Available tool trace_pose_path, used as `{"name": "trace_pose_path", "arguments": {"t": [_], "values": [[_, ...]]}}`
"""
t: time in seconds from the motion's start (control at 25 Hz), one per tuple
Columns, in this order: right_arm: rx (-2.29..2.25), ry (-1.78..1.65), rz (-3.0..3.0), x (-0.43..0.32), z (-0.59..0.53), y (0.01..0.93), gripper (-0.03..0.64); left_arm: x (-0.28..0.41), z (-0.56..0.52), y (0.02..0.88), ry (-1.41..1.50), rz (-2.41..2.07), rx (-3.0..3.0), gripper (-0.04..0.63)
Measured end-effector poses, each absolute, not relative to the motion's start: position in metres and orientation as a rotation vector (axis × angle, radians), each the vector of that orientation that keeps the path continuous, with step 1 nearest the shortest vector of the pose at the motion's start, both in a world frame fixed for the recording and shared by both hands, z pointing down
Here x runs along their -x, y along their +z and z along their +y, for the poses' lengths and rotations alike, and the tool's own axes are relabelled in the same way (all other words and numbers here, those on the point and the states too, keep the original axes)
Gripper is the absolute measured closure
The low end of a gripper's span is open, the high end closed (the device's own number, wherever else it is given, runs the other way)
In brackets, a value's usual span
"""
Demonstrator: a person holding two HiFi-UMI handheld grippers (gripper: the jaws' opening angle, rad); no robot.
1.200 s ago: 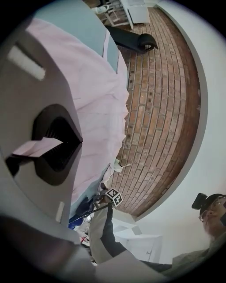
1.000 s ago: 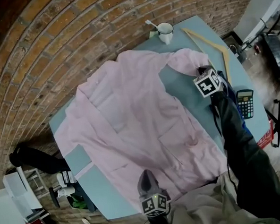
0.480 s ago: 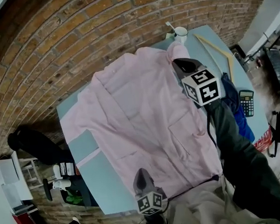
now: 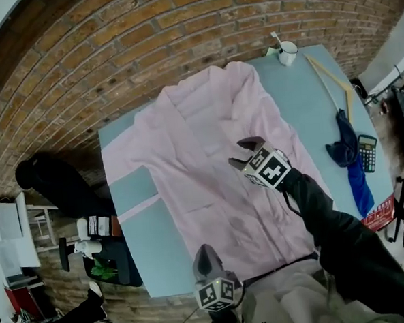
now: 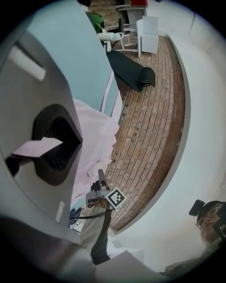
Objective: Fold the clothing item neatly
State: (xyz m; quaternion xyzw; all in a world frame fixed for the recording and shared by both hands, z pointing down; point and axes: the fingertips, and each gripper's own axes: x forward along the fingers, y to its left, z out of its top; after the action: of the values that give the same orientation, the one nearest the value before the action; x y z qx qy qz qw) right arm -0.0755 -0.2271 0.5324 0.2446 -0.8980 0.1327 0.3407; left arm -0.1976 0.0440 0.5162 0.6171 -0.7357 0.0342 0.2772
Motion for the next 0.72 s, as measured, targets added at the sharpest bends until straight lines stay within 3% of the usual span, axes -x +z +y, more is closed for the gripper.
{"name": "trace_pose_path", "arguments": {"t": [0.12, 0.2, 0.28, 0.44, 0.56, 0.72], "values": [[-0.717, 0.321, -2.532, 0.075, -0.224, 0.497, 0.396, 0.206, 0.050, 0.517, 0.079, -1.985, -1.641, 0.588], [-0.946, 0.236, -2.534, 0.060, -0.255, 0.487, 0.438, 0.213, 0.051, 0.513, 0.068, -1.998, -1.636, 0.588], [-1.081, 0.216, -2.407, 0.046, -0.288, 0.509, 0.522, 0.217, 0.048, 0.507, 0.058, -2.003, -1.641, 0.588], [-1.005, 0.316, -2.194, 0.045, -0.302, 0.573, 0.615, 0.228, 0.039, 0.491, 0.032, -2.013, -1.665, 0.588], [-0.988, 0.367, -2.158, 0.047, -0.300, 0.603, 0.615, 0.252, 0.032, 0.484, 0.001, -2.057, -1.652, 0.588], [-1.143, 0.269, -2.157, 0.040, -0.289, 0.571, 0.594, 0.302, 0.026, 0.483, -0.026, -2.134, -1.576, 0.588]]}}
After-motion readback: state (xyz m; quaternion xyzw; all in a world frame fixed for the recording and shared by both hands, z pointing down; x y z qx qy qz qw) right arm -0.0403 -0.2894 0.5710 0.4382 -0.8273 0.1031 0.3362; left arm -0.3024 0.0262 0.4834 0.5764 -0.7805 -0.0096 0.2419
